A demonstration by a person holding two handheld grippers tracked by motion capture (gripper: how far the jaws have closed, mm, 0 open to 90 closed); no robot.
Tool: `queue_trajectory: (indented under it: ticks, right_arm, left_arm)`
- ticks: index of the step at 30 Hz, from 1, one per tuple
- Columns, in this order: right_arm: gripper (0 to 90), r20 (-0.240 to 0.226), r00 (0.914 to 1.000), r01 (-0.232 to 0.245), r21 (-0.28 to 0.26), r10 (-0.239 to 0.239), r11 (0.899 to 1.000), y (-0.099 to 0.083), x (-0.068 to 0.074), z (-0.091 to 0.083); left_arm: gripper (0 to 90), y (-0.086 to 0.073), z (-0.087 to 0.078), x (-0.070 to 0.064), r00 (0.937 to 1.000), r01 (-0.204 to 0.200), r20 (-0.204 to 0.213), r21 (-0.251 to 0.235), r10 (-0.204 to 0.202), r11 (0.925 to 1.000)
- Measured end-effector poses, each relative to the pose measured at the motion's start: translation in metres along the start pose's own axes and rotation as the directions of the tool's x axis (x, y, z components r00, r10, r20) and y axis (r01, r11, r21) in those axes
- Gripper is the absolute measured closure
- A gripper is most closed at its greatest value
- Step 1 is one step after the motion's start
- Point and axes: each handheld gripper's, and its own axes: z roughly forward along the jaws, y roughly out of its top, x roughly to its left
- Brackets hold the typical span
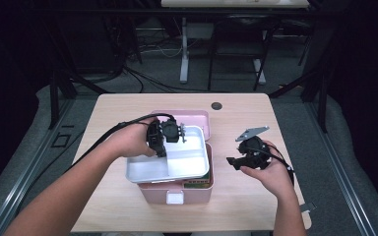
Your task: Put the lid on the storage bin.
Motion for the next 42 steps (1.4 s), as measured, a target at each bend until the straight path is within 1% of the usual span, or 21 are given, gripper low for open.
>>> queue_trajectory:
  ticks: [1,3,7,8,10,11,14,15,17,19,24,27,30,34,36,38,40,42]
  right_arm:
    - [43.1,0.000,1.0000,-0.001,0.000,0.001,1.000,0.000,0.000,0.000]
    - [43.1,0.001,1.0000,-0.002,0.001,0.002,1.000,0.000,0.000,0.000]
    - [43.2,-0.004,1.0000,-0.005,-0.002,0.005,1.000,0.000,-0.001,0.000]
    - [43.2,-0.006,1.0000,-0.005,-0.006,0.004,1.000,0.000,-0.001,0.000]
    - [43.2,0.000,1.0000,-0.006,0.001,0.006,1.000,0.000,0.000,0.000]
    - [43.1,0.000,1.0000,-0.006,0.000,0.006,1.000,0.000,-0.001,0.001]
    - [43.1,0.001,1.0000,-0.005,0.000,0.005,1.000,-0.001,-0.001,0.001]
    - [43.2,-0.001,1.0000,-0.005,0.001,0.005,1.000,-0.001,-0.001,0.001]
    - [43.1,-0.001,1.0000,-0.006,0.001,0.006,1.000,-0.001,-0.001,0.001]
    - [43.1,0.000,1.0000,-0.008,0.001,0.008,1.000,-0.001,-0.001,0.002]
    - [43.2,-0.005,1.0000,-0.007,0.002,0.007,1.000,-0.001,-0.002,0.001]
    - [43.1,-0.002,1.0000,-0.009,0.001,0.009,1.000,-0.001,-0.001,0.002]
    - [43.2,-0.001,1.0000,-0.006,0.002,0.006,1.000,-0.001,-0.001,0.002]
    - [43.1,-0.002,1.0000,-0.006,0.005,0.006,1.000,-0.001,-0.001,0.003]
    - [43.2,-0.003,1.0000,-0.006,0.002,0.006,1.000,-0.001,-0.001,0.003]
    - [43.1,-0.003,1.0000,-0.008,0.001,0.008,1.000,-0.001,-0.002,0.003]
    - [43.2,-0.006,0.9999,-0.009,0.011,0.009,1.000,-0.001,-0.002,0.003]
    - [43.2,-0.007,0.9999,-0.009,0.006,0.009,1.000,-0.002,-0.002,0.004]
  left_arm:
    - [88.9,0.001,0.002,0.000,1.0000,-0.008,0.001,0.005,0.008,1.0000]
    - [88.9,0.003,0.005,0.000,0.9999,-0.012,0.003,0.010,0.012,0.9999]
    - [89.0,0.005,0.007,0.000,0.9998,-0.022,0.001,0.012,0.022,0.9997]
    - [89.0,0.008,0.010,-0.002,0.9996,-0.030,0.001,0.004,0.030,0.9996]
    - [89.0,0.010,0.012,-0.003,0.9989,-0.046,0.005,0.008,0.046,0.9989]
    - [88.9,0.011,0.013,-0.003,0.9987,-0.050,0.005,0.002,0.050,0.9987]
    - [88.9,0.014,0.017,-0.004,0.9981,-0.062,0.004,0.001,0.062,0.9981]
    - [88.9,0.015,0.018,-0.003,0.9977,-0.068,0.002,0.006,0.068,0.9976]
    - [88.9,0.016,0.020,-0.004,0.9978,-0.065,0.006,0.003,0.065,0.9979]
    - [88.9,0.018,0.023,-0.004,0.9969,-0.078,0.007,0.011,0.078,0.9969]
    - [89.0,0.021,0.029,-0.006,0.9964,-0.083,0.014,0.013,0.083,0.9964]
    - [88.9,0.023,0.033,-0.007,0.9954,-0.094,0.017,0.024,0.094,0.9953]
    - [88.9,0.023,0.035,-0.007,0.9952,-0.097,0.013,0.027,0.097,0.9949]
    - [88.9,0.024,0.042,-0.008,0.9945,-0.102,0.027,0.036,0.101,0.9941]
    - [88.9,0.024,0.044,-0.009,0.9945,-0.102,0.027,0.035,0.101,0.9941]
    - [88.9,0.021,0.049,-0.008,0.9951,-0.095,0.028,0.024,0.094,0.9952]
    - [88.9,0.020,0.050,-0.008,0.9953,-0.093,0.031,0.020,0.092,0.9955]
    - [88.8,0.021,0.052,-0.009,0.9953,-0.092,0.030,0.017,0.092,0.9956]
